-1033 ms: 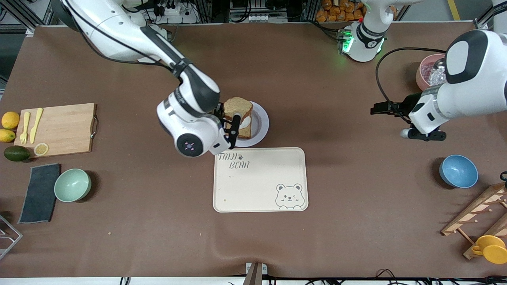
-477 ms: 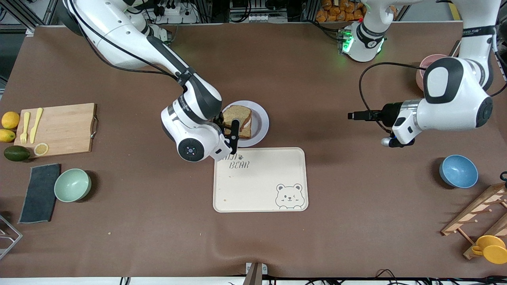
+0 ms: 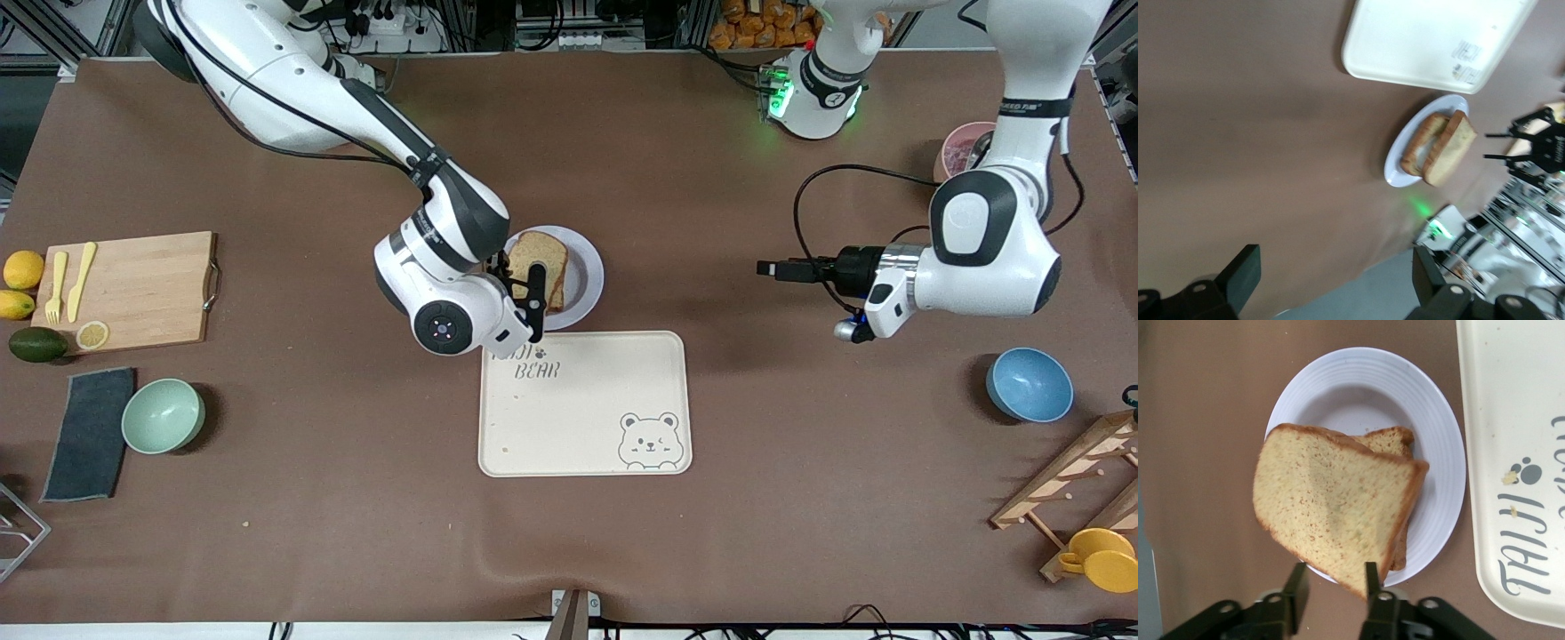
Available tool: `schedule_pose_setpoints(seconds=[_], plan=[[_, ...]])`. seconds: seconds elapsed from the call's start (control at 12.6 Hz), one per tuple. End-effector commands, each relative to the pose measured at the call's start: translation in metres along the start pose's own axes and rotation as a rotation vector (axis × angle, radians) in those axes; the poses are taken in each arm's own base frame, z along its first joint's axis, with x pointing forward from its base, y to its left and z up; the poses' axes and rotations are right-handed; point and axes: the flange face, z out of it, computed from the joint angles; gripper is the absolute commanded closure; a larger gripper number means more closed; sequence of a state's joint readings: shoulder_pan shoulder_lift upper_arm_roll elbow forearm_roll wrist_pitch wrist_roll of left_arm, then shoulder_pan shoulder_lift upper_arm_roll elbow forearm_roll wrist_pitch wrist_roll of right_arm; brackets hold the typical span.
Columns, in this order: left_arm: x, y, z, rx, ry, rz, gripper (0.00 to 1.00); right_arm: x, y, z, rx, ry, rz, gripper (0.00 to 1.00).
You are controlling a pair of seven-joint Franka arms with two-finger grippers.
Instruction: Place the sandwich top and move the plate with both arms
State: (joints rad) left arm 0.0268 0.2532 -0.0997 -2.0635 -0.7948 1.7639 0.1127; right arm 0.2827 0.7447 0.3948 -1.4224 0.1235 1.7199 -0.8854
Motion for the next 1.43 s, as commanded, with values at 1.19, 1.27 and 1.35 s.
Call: schedule_pose_setpoints(seconds=[1.19, 1.27, 1.35], plan=[[0.009, -0.020, 0.201, -0.382, 0.188, 0.220, 0.00, -0.260, 0.006, -0.159, -0.169, 0.049, 0.496, 0.00], [0.006, -0.016, 0.213, -0.395, 0.200, 0.237, 0.00, -0.273, -0.003, -0.174, -0.191, 0.063, 0.550, 0.00], [0.008, -0.019, 0.227, -0.406, 0.207, 0.260, 0.00, -0.280, -0.012, -0.187, -0.210, 0.075, 0.609, 0.00]])
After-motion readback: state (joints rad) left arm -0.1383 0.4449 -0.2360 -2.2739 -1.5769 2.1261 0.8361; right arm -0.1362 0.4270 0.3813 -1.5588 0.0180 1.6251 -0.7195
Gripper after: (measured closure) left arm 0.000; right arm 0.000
